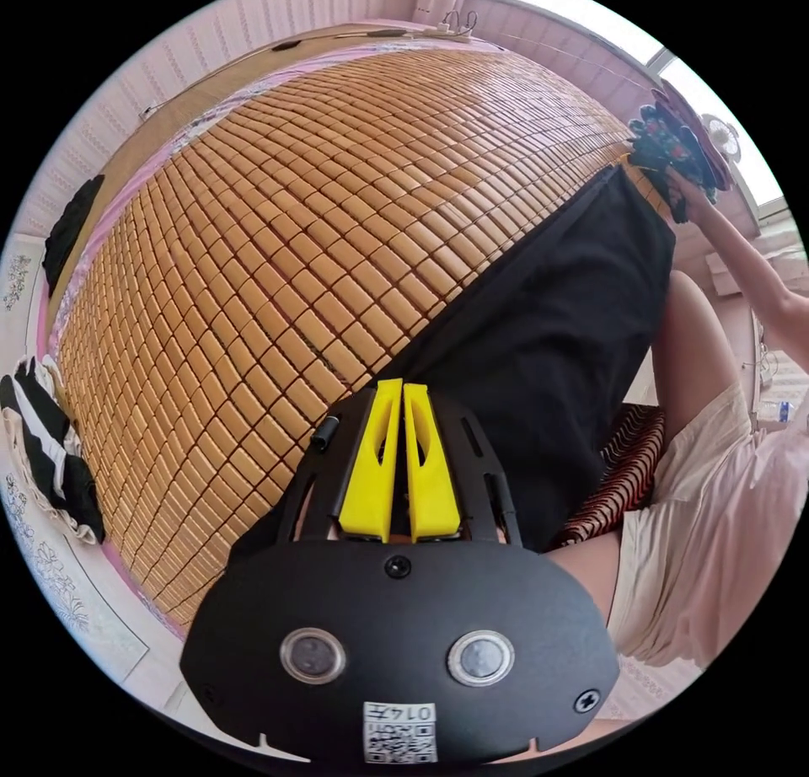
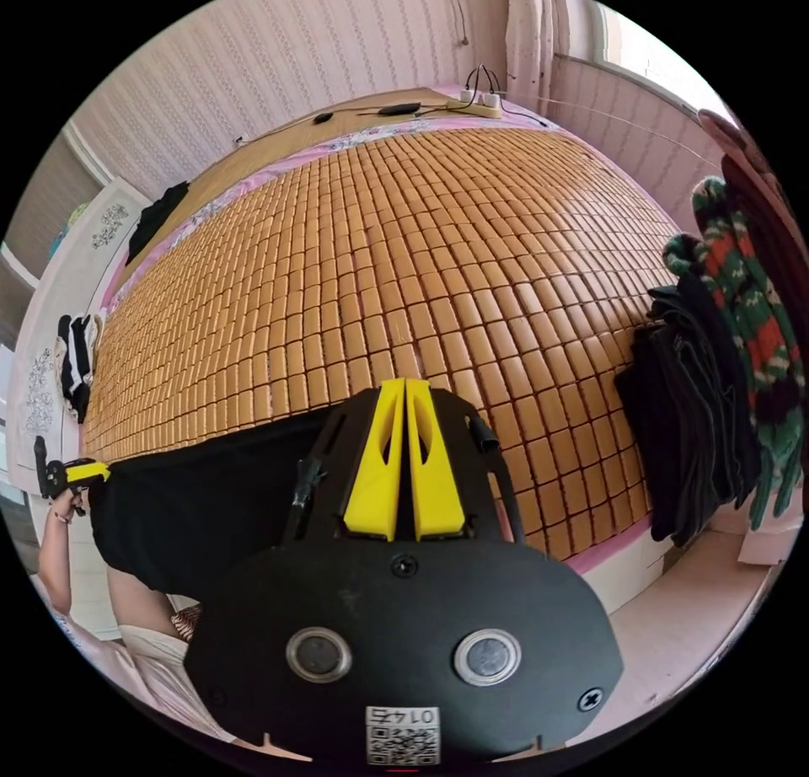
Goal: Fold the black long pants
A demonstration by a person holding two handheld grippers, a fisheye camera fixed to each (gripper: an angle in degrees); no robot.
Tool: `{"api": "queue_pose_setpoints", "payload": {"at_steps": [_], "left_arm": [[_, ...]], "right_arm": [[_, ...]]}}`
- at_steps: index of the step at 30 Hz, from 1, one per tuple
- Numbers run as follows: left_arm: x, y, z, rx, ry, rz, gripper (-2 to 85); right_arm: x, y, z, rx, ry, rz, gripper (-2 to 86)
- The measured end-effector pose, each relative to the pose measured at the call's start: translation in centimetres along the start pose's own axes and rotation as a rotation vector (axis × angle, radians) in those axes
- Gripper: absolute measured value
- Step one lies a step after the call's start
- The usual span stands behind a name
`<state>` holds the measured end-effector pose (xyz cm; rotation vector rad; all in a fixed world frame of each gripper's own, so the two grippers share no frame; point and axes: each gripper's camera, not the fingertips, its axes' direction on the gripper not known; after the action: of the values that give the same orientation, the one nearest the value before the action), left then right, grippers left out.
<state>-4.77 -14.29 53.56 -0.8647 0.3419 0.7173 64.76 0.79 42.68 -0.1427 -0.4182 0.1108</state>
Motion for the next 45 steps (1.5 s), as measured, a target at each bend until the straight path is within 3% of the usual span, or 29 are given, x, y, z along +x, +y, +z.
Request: {"api": "queue_pose_setpoints", "payload": {"at_steps": [4,9,16,25,31,37,45], "left_arm": [[-1.2,-0.9,1.4,-0.052,-0.003,-0.033,-1.0],[-1.5,-0.9,2.3,-0.065,0.008,-0.061,-1.0],[-3.6,0.7,1.5,-0.023,0.116,-0.161,-1.0],[-3.6,2.5,0.5,-0.027,0.066,-0.122,-0.7],[-5.3,5.7,-1.4,0.001,0.154,-0.193,4.8],[-5.1,10.5,-7.6,0.099,0.103,-0.194,7.1],[-2.0,13.1,-10.9,0.156,0.117,-0.125,6.8]], "right_arm": [[1.4,-0.2,0.7,-0.055,-0.043,0.011,0.5],[4.0,1.9,-0.5,-0.003,-0.111,0.060,8.0],[6.3,0.7,1.3,-0.064,-0.174,0.073,0.9],[9.0,1.1,0.6,-0.069,-0.113,0.034,2.5],[12.3,9.3,-2.5,-0.115,-0.049,0.060,8.0],[14.9,15.6,1.5,-0.220,-0.248,0.230,11.4],[17.1,17.8,4.8,-0.015,-0.709,0.367,1.9]]}}
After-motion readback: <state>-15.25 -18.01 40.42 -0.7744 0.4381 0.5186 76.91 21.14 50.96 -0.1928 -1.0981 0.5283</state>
